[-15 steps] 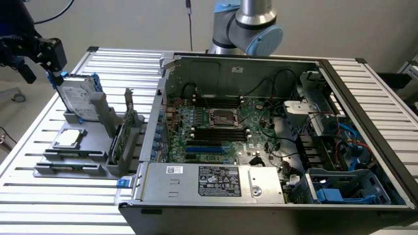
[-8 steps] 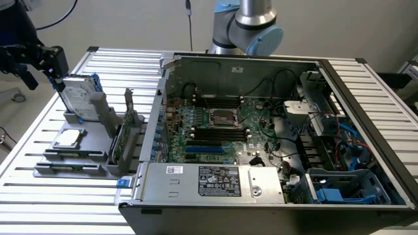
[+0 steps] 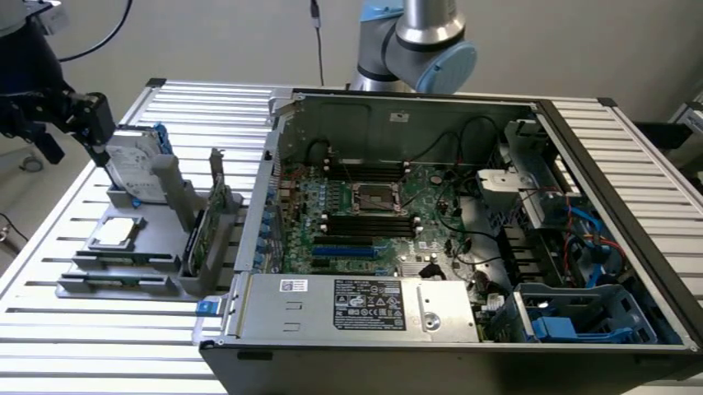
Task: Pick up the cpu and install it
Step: 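Pick up the cpu and move it towards the insertion slot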
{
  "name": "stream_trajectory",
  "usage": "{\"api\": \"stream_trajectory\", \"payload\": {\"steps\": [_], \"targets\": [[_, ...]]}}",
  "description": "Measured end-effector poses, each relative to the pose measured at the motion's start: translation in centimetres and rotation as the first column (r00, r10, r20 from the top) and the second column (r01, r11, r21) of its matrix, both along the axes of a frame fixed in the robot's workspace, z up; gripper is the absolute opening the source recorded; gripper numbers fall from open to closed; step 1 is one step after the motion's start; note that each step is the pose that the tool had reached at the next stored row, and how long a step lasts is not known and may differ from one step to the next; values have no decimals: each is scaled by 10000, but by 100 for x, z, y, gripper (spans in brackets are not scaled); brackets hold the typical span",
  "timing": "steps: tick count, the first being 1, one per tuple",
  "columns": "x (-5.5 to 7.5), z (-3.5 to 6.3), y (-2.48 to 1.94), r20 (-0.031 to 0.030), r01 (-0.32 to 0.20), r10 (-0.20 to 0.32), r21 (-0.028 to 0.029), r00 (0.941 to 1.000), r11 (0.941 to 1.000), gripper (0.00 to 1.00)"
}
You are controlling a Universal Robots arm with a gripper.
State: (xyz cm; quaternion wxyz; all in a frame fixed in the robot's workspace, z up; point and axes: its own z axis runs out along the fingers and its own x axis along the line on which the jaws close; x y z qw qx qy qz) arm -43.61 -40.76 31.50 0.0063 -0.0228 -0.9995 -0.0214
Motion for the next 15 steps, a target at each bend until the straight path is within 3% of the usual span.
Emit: {"api": "stream_trajectory", "payload": {"steps": [4, 15], "targets": [[-1, -74, -46, 1, -2, 2, 8, 10000, 10000, 65], [-1, -274, -85, 2, -18, 18, 29, 10000, 10000, 65]]}}
